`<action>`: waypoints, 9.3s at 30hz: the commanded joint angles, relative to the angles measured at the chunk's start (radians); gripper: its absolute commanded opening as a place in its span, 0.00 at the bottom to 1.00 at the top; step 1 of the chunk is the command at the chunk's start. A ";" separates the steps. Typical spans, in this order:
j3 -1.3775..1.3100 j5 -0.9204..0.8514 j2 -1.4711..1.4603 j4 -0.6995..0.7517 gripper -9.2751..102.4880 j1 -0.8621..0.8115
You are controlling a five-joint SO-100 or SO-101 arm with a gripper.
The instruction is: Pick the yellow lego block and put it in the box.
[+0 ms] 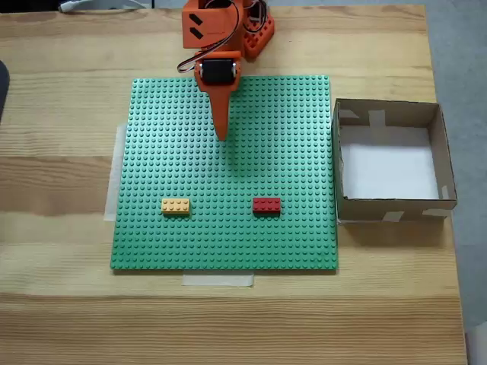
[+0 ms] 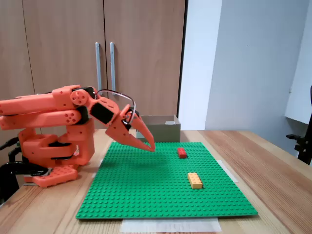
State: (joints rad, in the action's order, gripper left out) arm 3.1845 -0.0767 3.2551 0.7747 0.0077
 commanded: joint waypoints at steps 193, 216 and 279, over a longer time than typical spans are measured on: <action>-1.913 -0.166 -2.158 0.571 0.32 -0.221; -1.891 -0.170 -2.149 0.551 0.22 -0.219; -1.473 -0.166 -1.246 0.443 0.08 -0.147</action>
State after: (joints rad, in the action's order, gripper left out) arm 1.7165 -0.2454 1.9620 1.2333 -0.1687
